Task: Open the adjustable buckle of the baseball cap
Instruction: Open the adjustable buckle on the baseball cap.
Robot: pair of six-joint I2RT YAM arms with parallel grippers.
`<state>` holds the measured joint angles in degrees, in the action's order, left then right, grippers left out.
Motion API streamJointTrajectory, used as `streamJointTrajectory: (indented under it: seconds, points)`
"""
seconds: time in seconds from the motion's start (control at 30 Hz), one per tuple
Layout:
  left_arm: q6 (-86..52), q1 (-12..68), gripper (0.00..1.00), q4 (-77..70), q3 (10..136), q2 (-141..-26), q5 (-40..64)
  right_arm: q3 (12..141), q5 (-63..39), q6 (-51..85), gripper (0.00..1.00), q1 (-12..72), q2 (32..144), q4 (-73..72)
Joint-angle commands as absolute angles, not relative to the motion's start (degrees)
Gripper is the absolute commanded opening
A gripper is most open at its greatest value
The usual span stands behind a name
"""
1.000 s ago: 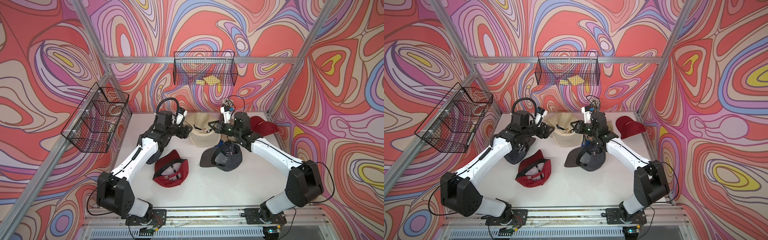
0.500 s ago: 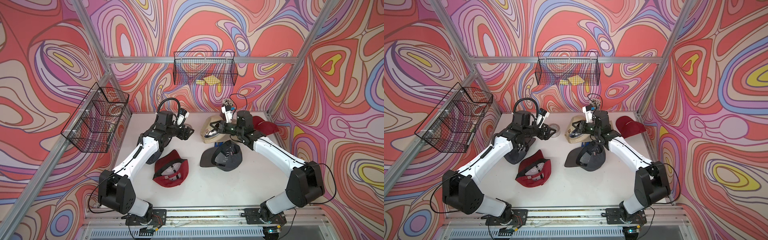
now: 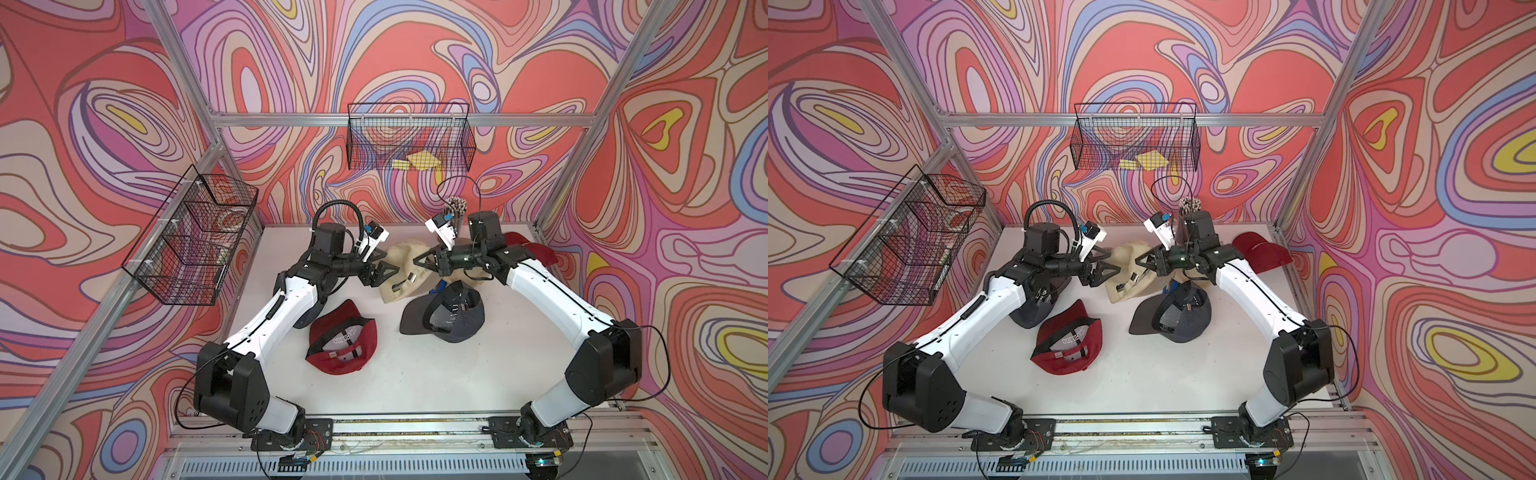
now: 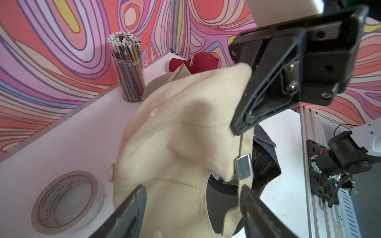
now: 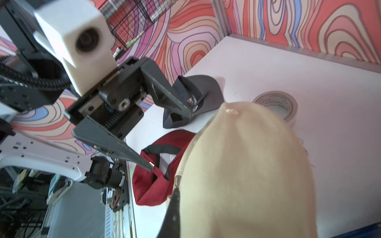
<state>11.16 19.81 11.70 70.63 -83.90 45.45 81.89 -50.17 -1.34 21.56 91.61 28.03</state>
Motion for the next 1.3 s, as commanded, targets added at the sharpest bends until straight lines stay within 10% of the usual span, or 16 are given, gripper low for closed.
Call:
streamJointTrajectory:
  seconds: [0.0,1.27]
  points:
    - [15.29,19.61,0.73,10.85,70.93,-83.86,51.42,84.26,-53.88,-11.79,0.00,21.53,91.93,34.82]
    - [30.14,23.78,0.75,23.25,74.58,-89.44,59.15,84.66,-62.58,-21.90,0.00,23.99,94.49,39.93]
